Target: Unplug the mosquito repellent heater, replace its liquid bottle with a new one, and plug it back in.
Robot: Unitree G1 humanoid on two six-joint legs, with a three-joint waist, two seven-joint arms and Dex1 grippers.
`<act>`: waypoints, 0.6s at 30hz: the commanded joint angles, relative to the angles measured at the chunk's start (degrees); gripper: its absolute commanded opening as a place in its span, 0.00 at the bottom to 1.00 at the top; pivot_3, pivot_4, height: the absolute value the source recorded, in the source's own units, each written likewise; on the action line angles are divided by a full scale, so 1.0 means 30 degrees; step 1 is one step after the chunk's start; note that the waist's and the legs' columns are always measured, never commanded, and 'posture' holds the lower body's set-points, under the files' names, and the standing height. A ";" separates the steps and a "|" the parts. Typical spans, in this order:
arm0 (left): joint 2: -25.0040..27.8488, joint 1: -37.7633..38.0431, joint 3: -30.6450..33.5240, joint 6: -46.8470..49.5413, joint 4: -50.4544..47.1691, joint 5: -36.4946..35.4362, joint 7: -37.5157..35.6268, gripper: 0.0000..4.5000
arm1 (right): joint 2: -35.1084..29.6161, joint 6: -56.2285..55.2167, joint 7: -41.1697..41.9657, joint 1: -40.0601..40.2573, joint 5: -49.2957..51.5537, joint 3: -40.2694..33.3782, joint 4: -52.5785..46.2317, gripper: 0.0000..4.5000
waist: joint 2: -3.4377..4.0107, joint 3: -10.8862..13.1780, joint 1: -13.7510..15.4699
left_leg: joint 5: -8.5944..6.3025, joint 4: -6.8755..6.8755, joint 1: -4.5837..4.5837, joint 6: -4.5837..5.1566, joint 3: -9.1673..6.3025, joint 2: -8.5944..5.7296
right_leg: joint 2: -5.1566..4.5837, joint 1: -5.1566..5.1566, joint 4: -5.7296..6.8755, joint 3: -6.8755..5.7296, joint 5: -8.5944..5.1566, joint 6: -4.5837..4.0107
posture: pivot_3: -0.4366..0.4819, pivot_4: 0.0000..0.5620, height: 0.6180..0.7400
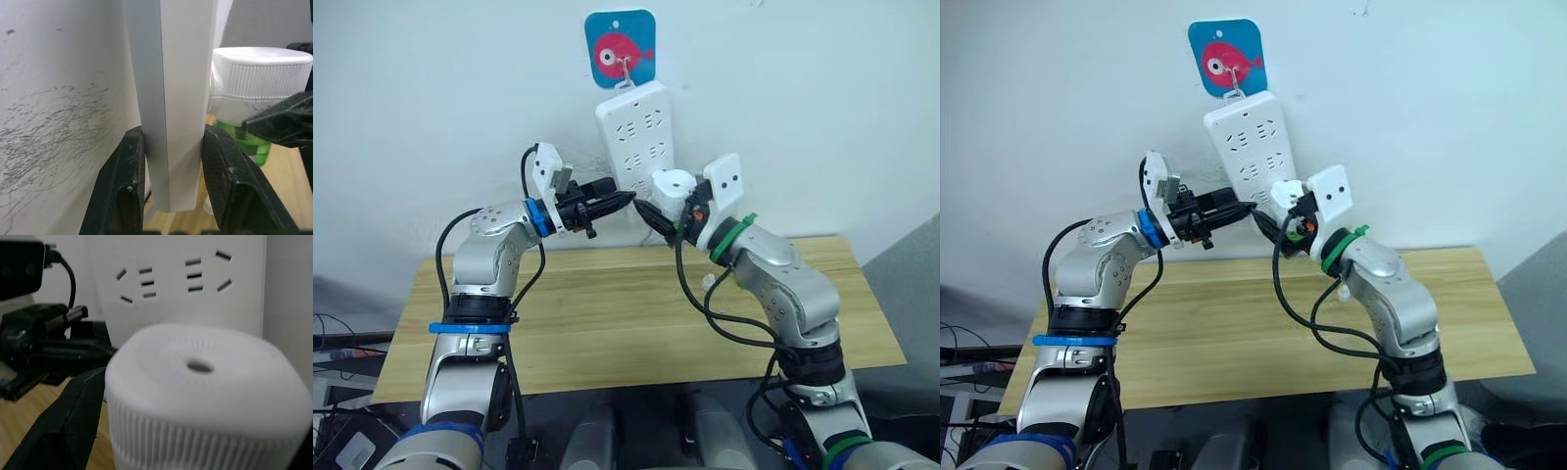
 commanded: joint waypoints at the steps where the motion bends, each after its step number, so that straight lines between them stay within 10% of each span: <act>1: -0.0166 -0.0085 -0.0812 -0.0625 -0.1179 -0.0287 -0.0836 0.29 | -0.0697 0.0752 0.0385 0.0406 0.0903 -0.0606 -0.1948 0.99 | -0.0003 -0.0001 0.0020 | 0.0000 0.0000 -0.0001 0.0001 0.0003 -0.0001 | -0.0001 0.0001 -0.0002 0.0001 0.0000 0.0000 | 0.42 0.30 1.00; 6: 0.0037 -0.0257 -0.0483 -0.1082 -0.0491 0.0055 -0.0302 0.29 | -0.2270 0.1704 0.0720 0.1545 0.1651 -0.1558 -0.3123 0.99 | -0.0009 -0.0006 0.0126 | -0.0001 0.0000 0.0000 0.0002 0.0000 0.0002 | 0.0000 0.0002 -0.0001 -0.0004 0.0000 0.0000 | 0.41 0.30 1.00; 10: 0.0590 -0.0133 0.0005 -0.1649 0.0248 0.0350 0.0026 0.56 | -0.2817 0.1637 0.0941 0.2007 0.2031 -0.1963 -0.3130 1.00 | -0.0012 -0.0009 0.0156 | -0.0001 0.0006 0.0008 0.0003 0.0021 0.0005 | 0.0000 0.0005 0.0011 0.0007 0.0000 0.0000 | 0.41 0.31 1.00; 16: 0.2357 0.1269 0.0661 -0.1353 -0.0692 0.0031 0.0046 0.99 | -0.3589 0.1479 0.2097 0.2311 0.3207 -0.2050 -0.2912 0.54 | -0.0011 -0.0015 -0.0070 | -0.0001 0.0010 0.0042 0.0004 0.0038 0.0051 | 0.0003 0.0003 0.0058 0.0024 -0.0001 0.0000 | 0.44 0.34 1.00; 18: 0.2944 0.1794 0.0814 -0.0982 -0.1341 -0.0245 -0.0074 1.00 | -0.3727 0.1519 0.2494 0.2263 0.3642 -0.1955 -0.2852 0.37 | -0.0012 -0.0015 -0.0071 | -0.0002 0.0009 0.0038 0.0005 0.0026 0.0056 | 0.0002 0.0003 0.0059 0.0018 -0.0001 -0.0001 | 0.44 0.34 1.00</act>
